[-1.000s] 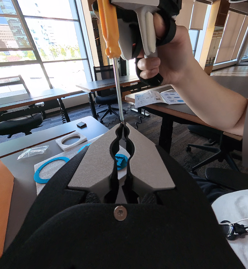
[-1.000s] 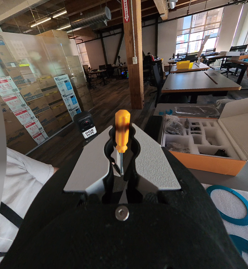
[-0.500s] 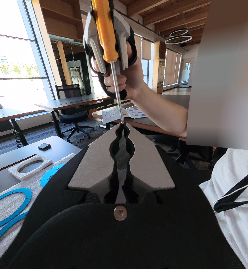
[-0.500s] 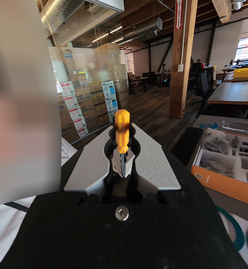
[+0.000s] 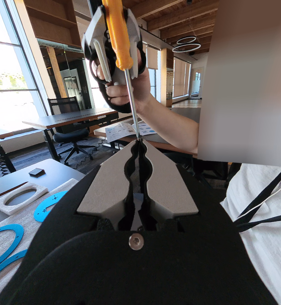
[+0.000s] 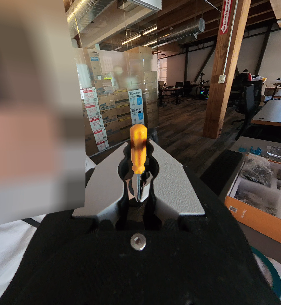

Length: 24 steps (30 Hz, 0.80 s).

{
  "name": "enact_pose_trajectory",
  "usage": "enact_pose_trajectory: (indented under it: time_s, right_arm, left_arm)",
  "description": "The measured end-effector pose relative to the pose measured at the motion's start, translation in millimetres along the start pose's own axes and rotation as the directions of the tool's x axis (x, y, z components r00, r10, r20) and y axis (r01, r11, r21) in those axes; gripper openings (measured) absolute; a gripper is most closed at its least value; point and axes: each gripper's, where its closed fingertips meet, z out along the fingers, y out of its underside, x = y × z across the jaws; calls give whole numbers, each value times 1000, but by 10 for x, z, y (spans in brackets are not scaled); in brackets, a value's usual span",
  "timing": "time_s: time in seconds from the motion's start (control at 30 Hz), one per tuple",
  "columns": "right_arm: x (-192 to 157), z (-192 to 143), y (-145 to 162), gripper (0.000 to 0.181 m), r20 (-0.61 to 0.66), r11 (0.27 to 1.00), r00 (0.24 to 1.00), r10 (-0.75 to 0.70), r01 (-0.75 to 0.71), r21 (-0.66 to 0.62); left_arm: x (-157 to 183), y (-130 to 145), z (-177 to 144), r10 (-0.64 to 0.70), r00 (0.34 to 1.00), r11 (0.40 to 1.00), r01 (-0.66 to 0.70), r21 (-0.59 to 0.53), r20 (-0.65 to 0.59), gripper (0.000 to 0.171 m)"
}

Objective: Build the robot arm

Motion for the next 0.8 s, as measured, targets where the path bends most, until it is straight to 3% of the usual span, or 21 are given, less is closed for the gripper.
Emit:
enact_pose_trajectory:
  time_s: [0.03, 0.4, 0.63, 0.8]
  right_arm:
    - [13, 11, 8, 16, -17, 1000, 1000, -9, 9, -11]
    - [338, -3, 75, 16, -348, 1000, 937, -16, 8, -24]
    - [396, 12, 90, 16, -385, 1000, 923, -14, 17, 4]
    - [359, 57, 101, 16, -359, 999, 933, -34, 31, -14]
  left_arm:
    - [-27, 16, 3, 10, 1000, 1000, -10, -14, 24, 0]
    - [-308, 136, -20, 81, 956, 992, -51, -113, 284, 0]
    - [-402, 161, -68, 56, 931, 993, -15, -115, 362, 0]
    - [-364, 165, -70, 40, 939, 993, 1, -117, 343, 0]
